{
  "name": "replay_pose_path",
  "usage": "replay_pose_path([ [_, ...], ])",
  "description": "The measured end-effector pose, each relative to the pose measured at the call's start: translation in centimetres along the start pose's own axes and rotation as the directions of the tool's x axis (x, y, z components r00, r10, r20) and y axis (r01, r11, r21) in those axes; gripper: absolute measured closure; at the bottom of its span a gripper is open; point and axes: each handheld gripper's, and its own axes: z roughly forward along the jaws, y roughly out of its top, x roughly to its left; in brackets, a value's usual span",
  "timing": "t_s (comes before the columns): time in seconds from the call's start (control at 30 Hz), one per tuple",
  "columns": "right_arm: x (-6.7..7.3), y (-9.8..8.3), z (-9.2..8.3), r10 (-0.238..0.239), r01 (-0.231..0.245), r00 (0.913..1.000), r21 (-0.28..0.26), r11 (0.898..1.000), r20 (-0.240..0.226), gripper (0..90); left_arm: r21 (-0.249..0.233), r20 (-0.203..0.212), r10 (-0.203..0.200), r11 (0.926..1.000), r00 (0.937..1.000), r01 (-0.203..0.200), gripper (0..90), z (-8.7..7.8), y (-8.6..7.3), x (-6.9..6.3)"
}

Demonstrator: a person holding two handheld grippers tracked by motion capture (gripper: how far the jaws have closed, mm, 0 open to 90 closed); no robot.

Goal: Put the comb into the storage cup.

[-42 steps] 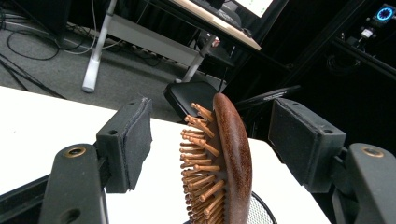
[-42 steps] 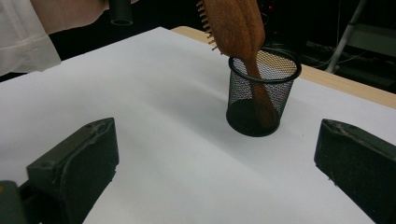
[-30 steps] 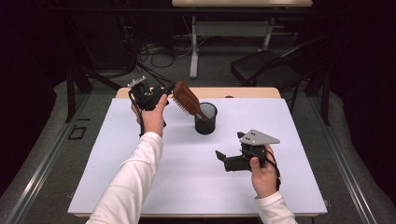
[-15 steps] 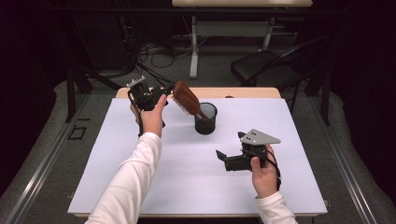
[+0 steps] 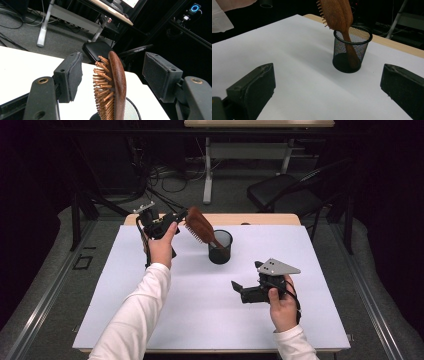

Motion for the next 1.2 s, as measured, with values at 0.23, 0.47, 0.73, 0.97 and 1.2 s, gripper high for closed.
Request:
replay_pose_path([
  [0.23,-0.1,0.0,0.0,-0.001,0.001,1.0,-0.001,1.0,0.002,0.0,0.002,0.002,0.049,0.9988,0.9988,-0.049,30.8,-0.7,0.3,0.1],
  [0.47,-0.1,0.0,0.0,-0.001,0.001,1.0,-0.001,1.0,0.003,0.0,-0.008,0.014,0.109,0.994,0.9939,-0.109,30.8,-1.9,0.7,0.0],
  [0.73,0.0,0.0,0.0,-0.003,0.003,1.0,0.0,1.0,0.003,0.0,0.036,0.02,0.176,0.9836,0.9842,-0.177,31.8,-3.1,0.8,0.0],
  [0.97,0.0,0.1,0.0,-0.001,0.001,1.0,0.0,1.0,0.004,0.0,0.105,0.062,0.155,0.9813,0.986,-0.161,28.0,-3.8,0.5,0.2],
  [1.2,0.0,0.1,0.0,-0.005,0.005,1.0,-0.002,1.0,0.004,0.0,0.111,0.08,0.139,0.9829,0.9871,-0.147,16.6,-4.5,0.3,0.4],
])
